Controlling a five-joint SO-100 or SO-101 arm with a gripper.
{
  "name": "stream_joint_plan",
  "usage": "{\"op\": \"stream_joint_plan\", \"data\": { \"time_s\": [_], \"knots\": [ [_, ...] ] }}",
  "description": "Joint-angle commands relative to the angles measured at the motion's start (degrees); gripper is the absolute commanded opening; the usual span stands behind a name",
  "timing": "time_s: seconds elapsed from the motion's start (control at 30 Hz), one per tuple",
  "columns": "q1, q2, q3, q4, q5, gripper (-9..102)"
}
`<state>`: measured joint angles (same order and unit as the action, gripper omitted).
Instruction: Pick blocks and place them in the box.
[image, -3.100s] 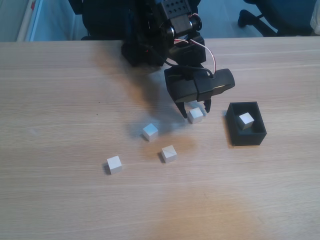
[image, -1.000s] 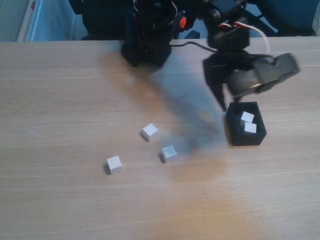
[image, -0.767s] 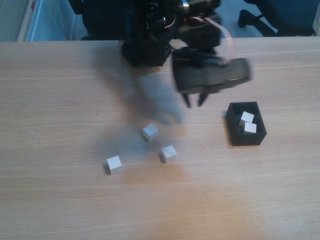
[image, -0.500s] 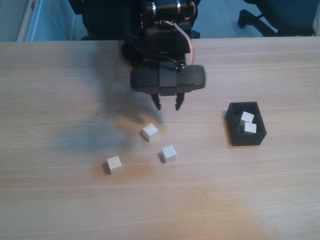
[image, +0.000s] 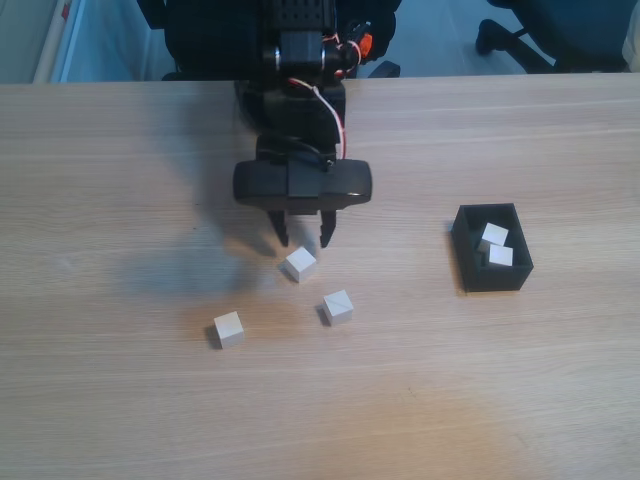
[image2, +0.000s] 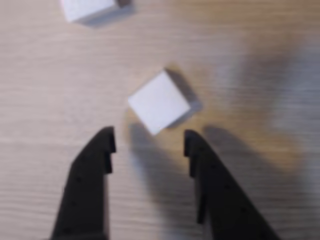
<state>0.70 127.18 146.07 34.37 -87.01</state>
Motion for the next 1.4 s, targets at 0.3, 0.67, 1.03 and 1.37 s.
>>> {"op": "stream_joint_plan", "data": {
  "time_s": [0.3, 0.67, 1.03, 1.37],
  "knots": [
    [2.37, -2.02, 1.49, -5.19, -5.71, 17],
    [-0.53, -5.01, 2.02, -12.04, -5.19, 18],
    [0.44, -7.91, 2.46, -13.97, -5.71, 18],
    [-0.88, -9.49, 2.2, -15.29, -3.78, 12]
  ]
}}
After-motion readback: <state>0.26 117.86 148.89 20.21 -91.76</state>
